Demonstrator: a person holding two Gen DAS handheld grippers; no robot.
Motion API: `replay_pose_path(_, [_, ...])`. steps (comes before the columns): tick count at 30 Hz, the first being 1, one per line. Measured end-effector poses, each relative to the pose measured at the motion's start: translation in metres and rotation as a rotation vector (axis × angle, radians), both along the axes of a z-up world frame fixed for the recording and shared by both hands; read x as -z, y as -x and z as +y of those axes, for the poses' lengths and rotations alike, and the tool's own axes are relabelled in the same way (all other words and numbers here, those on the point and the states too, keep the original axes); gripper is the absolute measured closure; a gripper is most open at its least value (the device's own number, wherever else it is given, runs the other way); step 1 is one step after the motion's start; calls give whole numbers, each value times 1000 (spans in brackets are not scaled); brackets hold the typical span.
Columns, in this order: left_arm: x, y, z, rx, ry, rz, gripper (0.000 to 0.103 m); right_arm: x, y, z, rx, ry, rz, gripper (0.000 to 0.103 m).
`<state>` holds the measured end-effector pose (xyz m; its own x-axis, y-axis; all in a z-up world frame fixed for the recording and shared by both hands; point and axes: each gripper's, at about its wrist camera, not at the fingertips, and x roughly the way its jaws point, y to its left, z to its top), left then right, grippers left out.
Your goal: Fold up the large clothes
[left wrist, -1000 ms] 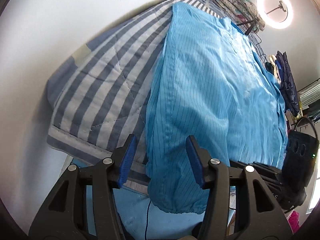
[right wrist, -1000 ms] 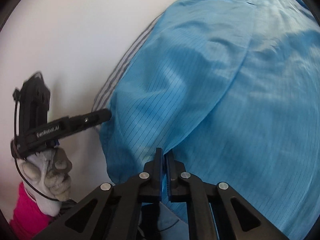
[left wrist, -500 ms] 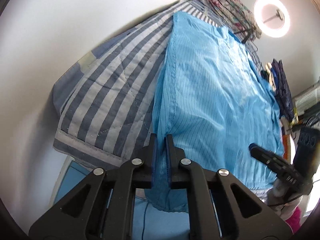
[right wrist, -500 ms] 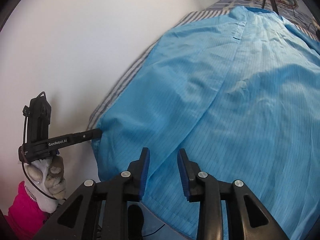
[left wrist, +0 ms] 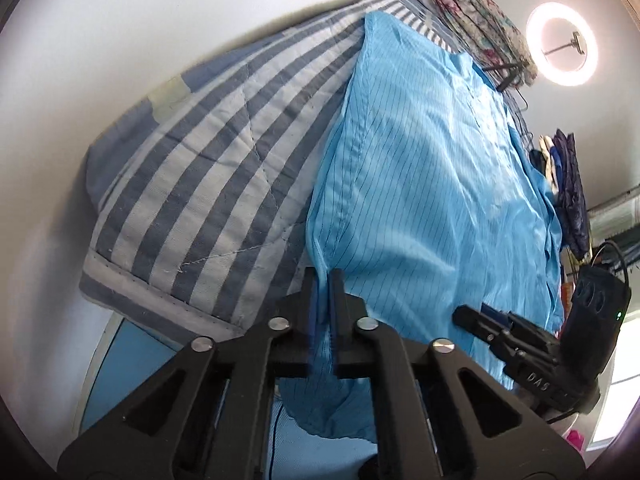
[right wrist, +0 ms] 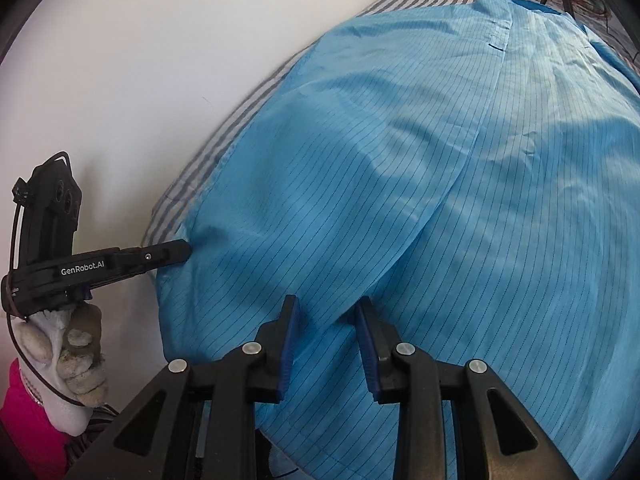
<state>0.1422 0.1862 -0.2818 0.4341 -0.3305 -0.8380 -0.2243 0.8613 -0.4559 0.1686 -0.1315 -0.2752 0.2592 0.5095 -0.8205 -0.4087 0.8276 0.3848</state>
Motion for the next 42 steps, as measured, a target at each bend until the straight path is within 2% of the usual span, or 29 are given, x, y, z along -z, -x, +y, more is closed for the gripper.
replay_pose_path(4, [-30, 4, -21, 43, -57, -94, 103, 1, -2, 4, -27, 12, 22, 72])
replay_pose_path(6, [-44, 7, -31, 69, -90, -142, 103, -9, -7, 4, -60, -15, 36, 70])
replay_pose_path(7, [-47, 8, -34, 76, -103, -155, 103, -15, -13, 5, -61, -32, 25, 67])
replay_pose_path(8, [-51, 9, -38, 85, -120, -169, 103, -24, -19, 3, -56, -52, 13, 59])
replay_pose_path(10, [-54, 10, -43, 92, -136, -180, 103, -41, -33, -2, -33, -94, 1, 51])
replay_pose_path(13, [-58, 10, -45, 95, -133, -191, 103, -63, -65, 4, -16, -133, 6, 51])
replay_pose_path(17, [-63, 11, -44, 93, -124, -204, 103, -81, -112, 37, -25, -138, 10, 42])
replay_pose_path(19, [-64, 11, -44, 96, -129, -210, 103, -83, -134, 59, -26, -141, 27, 42])
replay_pose_path(22, [-64, 12, -43, 102, -126, -210, 103, -79, -161, 95, -34, -94, 46, 39])
replay_pose_path(27, [-69, 11, -48, 122, -134, -230, 103, -56, -178, 150, -49, 92, 52, 39])
replay_pose_path(30, [-71, 10, -52, 135, -146, -238, 103, -39, -181, 166, -58, 175, 55, 40])
replay_pose_path(33, [-70, 10, -57, 147, -154, -237, 103, -23, -181, 175, -60, 248, 58, 52])
replay_pose_path(35, [-70, 11, -59, 149, -163, -232, 103, -17, -182, 176, -59, 278, 59, 80])
replay_pose_path(36, [-69, 12, -58, 147, -159, -228, 103, -16, -182, 175, -54, 275, 59, 86])
replay_pose_path(37, [-69, 11, -61, 146, -158, -227, 103, -16, -183, 173, -48, 264, 56, 96])
replay_pose_path(38, [-71, 12, -61, 146, -161, -231, 103, -18, -183, 169, -36, 249, 52, 100])
replay_pose_path(42, [-80, 16, -71, 168, -191, -262, 103, -31, -185, 142, 8, 102, 46, 103])
